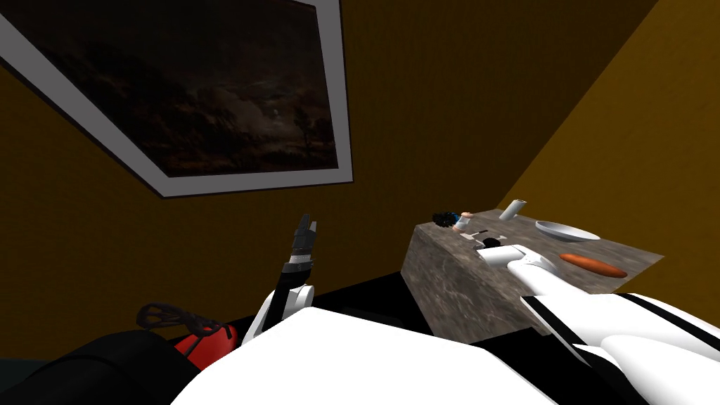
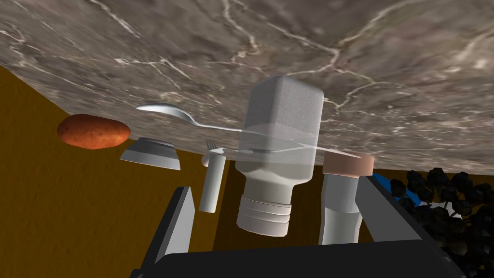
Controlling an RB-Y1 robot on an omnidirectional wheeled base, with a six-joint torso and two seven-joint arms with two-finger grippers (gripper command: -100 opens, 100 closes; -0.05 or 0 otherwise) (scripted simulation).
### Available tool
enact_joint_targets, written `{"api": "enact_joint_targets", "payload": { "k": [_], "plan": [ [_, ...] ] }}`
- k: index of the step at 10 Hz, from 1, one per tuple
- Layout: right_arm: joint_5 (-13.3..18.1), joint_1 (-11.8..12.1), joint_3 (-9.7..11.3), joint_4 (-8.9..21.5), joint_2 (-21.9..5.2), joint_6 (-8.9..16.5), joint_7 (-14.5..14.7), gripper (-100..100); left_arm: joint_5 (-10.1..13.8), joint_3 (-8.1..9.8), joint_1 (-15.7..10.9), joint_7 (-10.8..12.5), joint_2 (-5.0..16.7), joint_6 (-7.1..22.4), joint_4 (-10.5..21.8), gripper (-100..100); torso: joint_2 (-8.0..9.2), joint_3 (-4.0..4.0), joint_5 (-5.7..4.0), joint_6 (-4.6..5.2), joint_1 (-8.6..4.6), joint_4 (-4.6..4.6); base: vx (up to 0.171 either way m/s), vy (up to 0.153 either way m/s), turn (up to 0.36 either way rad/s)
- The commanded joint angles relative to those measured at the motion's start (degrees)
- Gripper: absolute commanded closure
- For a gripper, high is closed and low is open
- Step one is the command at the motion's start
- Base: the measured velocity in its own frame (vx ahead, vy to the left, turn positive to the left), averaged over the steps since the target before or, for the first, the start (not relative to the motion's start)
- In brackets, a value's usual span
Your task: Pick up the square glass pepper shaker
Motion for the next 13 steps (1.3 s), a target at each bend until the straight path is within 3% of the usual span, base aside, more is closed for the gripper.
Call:
{"api": "enact_joint_targets", "payload": {
  "k": [1,3,4,5,9,10,11,12,13],
  "plan": [
    [0.20,-0.91,0.31,1.64,-0.16,0.49,0.51,-100,0.00,0.00,0.00,0.00,0.00,0.00,0.00,0,0.00,0.00,0.00,0.00,0.00,0.00,0.045,0.007,0.038],
    [0.18,-0.49,0.23,0.79,-0.25,0.87,0.31,-100,0.00,0.00,0.00,0.00,0.00,0.00,0.00,0,0.06,0.03,-0.01,0.01,-0.02,0.01,0.015,0.001,0.004],
    [0.18,-0.56,0.24,0.92,-0.24,0.82,0.38,0,0.00,0.00,0.00,0.00,0.00,0.00,0.00,0,0.12,0.06,-0.01,0.01,-0.03,0.02,0.000,0.000,0.000],
    [1.46,-0.30,0.13,1.72,-0.22,0.81,-1.58,-100,0.00,0.00,0.00,0.00,0.00,0.00,0.00,0,0.15,0.08,-0.01,0.01,-0.03,0.03,-0.021,-0.046,0.144],
    [3.18,0.05,-0.03,2.80,-0.19,0.80,-4.18,-100,0.00,0.01,-0.01,0.00,0.01,0.00,0.00,0,0.30,0.17,-0.08,0.02,-0.34,0.06,-0.029,-0.068,0.124],
    [4.46,0.30,-0.14,3.62,-0.16,0.79,-6.14,-100,0.00,0.01,0.00,0.00,0.01,0.00,0.00,0,0.25,0.15,-0.06,0.04,-0.25,0.05,-0.030,-0.055,0.172],
    [4.00,-0.59,0.05,4.62,0.08,0.32,-5.00,-100,0.00,0.00,-0.01,0.00,0.01,0.00,0.00,0,0.26,0.14,-0.06,-0.03,-0.24,0.05,-0.017,-0.034,0.056],
    [4.13,-0.70,0.06,4.92,0.13,0.08,-5.24,100,0.00,0.01,0.00,0.00,0.00,0.00,0.00,0,0.23,0.13,-0.05,0.04,-0.17,0.05,-0.002,-0.007,-0.018],
    [4.13,-0.68,0.06,4.90,0.05,0.11,-5.21,100,0.00,0.01,0.00,0.00,0.00,0.00,0.00,0,0.18,0.10,-0.07,-0.03,-0.09,0.03,-0.001,-0.008,-0.020]
  ]
}}
